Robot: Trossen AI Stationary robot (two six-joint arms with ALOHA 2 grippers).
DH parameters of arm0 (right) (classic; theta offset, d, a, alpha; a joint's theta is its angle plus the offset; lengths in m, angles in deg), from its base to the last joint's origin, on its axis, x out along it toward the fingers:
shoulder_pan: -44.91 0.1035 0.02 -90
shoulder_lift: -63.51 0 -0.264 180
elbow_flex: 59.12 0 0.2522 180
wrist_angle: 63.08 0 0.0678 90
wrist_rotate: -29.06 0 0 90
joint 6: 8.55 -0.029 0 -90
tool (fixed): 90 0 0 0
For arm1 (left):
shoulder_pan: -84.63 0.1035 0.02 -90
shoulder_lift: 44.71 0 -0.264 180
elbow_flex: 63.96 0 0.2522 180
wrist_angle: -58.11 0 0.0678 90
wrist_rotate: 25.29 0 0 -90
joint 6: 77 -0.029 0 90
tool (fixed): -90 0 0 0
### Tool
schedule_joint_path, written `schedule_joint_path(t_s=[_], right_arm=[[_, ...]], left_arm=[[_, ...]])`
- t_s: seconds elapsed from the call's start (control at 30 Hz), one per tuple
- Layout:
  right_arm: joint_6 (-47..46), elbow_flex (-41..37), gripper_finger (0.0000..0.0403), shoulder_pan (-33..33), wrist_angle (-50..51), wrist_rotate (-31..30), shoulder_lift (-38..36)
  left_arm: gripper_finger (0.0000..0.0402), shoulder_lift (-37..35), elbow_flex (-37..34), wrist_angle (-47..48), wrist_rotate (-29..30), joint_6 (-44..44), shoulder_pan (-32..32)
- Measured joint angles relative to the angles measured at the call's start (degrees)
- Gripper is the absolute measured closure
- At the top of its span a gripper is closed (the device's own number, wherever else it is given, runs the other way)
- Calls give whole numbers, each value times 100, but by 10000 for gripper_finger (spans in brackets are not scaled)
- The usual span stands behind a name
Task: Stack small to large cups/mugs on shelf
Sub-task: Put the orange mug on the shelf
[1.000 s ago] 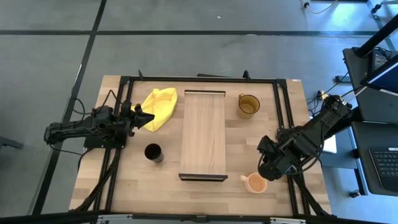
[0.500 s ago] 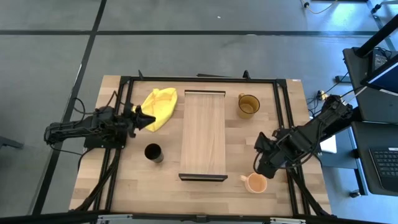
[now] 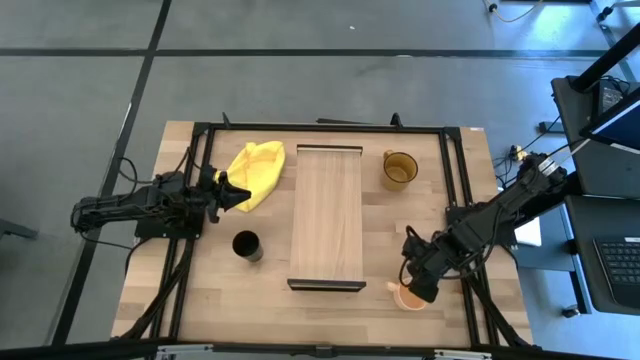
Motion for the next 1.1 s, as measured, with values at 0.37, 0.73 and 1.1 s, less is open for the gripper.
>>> schedule_joint_path(t_s=[0.37,0.73,1.1], right_arm=[[-877,-746,299,268,-902,48,0],[-869,-924,299,270,-1094,-8,2],[-867,-1152,299,307,-1218,-184,2]], left_arm=[[340,0,0,259,2,1,1],[340,0,0,254,7,3,0],[340,0,0,259,57,1,1]])
